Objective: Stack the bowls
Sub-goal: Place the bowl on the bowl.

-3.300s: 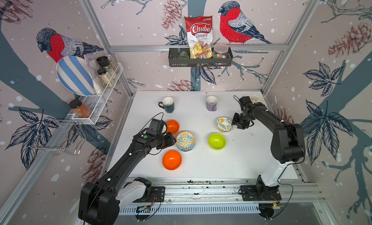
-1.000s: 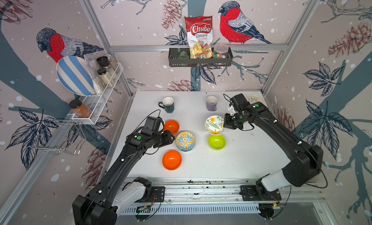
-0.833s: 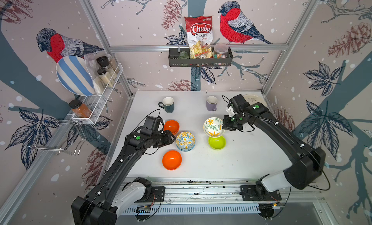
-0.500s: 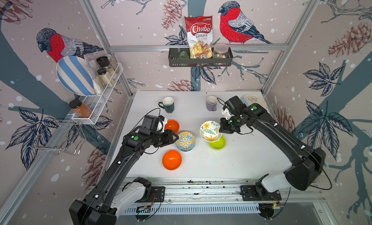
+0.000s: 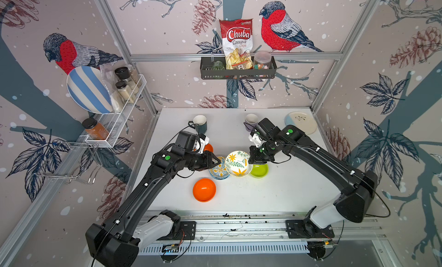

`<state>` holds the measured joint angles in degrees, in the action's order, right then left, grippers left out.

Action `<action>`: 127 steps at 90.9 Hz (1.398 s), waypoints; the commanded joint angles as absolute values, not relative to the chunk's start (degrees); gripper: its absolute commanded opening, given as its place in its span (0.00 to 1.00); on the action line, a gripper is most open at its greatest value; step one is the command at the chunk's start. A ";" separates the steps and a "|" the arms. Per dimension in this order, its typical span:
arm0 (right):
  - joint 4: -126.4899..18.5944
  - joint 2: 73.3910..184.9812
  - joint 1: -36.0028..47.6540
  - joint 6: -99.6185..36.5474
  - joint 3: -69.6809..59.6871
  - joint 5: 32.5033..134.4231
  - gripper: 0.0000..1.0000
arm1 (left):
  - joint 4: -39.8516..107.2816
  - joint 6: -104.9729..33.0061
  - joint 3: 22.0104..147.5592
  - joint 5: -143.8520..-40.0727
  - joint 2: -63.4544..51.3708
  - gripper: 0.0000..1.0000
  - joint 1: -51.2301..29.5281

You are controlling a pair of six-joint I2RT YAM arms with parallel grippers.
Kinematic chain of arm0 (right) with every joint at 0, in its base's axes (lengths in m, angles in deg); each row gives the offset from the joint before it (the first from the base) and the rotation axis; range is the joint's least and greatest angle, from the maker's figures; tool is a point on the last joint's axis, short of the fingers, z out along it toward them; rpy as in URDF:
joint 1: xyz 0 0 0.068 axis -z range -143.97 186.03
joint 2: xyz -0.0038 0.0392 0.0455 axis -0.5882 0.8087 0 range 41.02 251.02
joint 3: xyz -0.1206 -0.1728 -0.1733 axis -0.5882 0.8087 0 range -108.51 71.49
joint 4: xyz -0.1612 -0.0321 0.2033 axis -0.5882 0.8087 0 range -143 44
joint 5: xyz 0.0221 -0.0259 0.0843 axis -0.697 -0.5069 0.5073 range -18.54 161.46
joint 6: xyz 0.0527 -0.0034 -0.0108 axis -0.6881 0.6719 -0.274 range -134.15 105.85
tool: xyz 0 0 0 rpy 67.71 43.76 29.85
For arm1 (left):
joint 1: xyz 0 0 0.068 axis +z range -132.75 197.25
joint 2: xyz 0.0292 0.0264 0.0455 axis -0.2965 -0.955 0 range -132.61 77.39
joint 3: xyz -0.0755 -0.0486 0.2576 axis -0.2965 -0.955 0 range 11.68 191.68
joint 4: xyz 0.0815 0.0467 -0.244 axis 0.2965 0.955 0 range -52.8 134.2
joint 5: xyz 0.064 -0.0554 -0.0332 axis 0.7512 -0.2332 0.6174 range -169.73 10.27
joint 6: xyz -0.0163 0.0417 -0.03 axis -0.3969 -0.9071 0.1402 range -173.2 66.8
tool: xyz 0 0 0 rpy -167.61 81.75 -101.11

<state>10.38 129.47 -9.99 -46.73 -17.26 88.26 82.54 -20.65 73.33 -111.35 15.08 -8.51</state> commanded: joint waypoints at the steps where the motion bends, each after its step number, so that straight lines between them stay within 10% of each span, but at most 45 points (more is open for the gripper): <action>1: 8.28 130.23 -11.43 -48.45 -18.46 89.76 0.00 | 81.73 -21.77 73.77 -109.96 14.35 0.35 -9.36; 94: 3.63 134.85 -14.52 -50.80 -20.43 92.04 0.00 | 83.37 -22.53 71.47 -106.52 13.89 0.00 -9.45; 110: 4.76 135.18 -12.07 -50.33 -21.33 90.92 0.59 | 84.07 -22.12 71.63 -103.72 13.87 0.00 -8.90; 127: 3.82 130.79 -5.66 -49.72 -18.91 90.62 0.68 | 82.84 -21.63 71.38 -103.07 13.00 0.00 -5.74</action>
